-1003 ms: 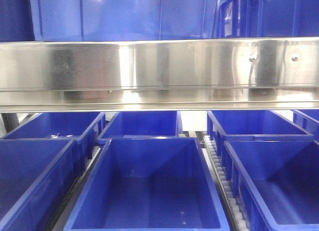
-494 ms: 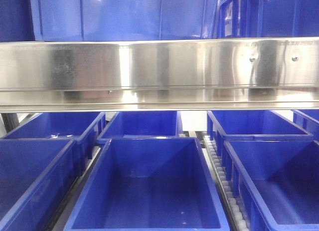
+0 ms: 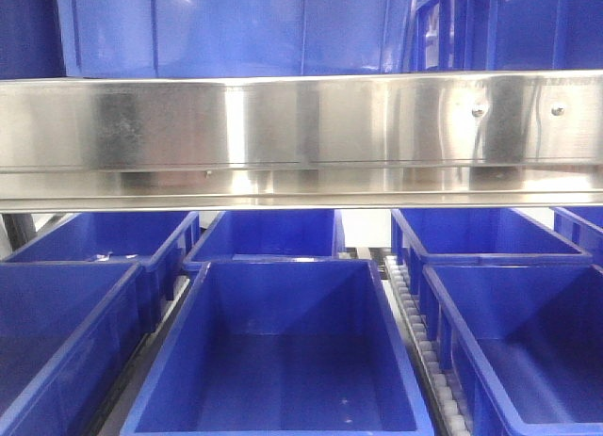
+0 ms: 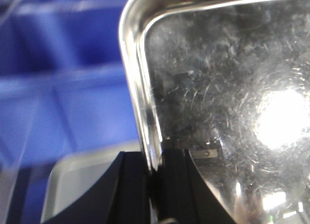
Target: Stack silver trays without gaps
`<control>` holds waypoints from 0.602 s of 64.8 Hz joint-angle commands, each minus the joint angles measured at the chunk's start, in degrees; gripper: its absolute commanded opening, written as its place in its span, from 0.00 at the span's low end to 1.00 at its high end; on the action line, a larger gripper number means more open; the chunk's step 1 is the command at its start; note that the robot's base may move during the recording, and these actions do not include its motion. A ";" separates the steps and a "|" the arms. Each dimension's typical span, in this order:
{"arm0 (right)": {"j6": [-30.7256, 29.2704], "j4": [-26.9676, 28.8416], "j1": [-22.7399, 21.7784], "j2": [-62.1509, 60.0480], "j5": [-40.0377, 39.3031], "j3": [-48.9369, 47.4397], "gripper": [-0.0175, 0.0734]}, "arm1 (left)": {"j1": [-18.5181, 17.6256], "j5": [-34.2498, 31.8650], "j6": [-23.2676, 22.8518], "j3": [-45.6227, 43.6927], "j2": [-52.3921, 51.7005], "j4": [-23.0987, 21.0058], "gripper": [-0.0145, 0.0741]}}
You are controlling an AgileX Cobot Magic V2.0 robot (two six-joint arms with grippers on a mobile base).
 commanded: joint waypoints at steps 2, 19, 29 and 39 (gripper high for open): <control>-0.79 1.71 0.88 2.32 -0.33 -0.75 0.12 | 0.75 4.49 1.01 -0.15 1.92 1.85 0.15; -0.79 1.71 4.58 9.80 -0.59 -0.75 0.11 | 2.46 7.83 1.43 -0.15 7.65 2.04 0.15; -0.79 1.71 5.76 13.49 -0.25 -0.75 0.11 | 3.55 7.83 1.43 -0.15 10.41 1.29 0.15; 0.00 1.71 6.26 15.46 -2.45 -0.75 0.11 | 4.07 7.83 1.57 -0.15 11.49 1.40 0.15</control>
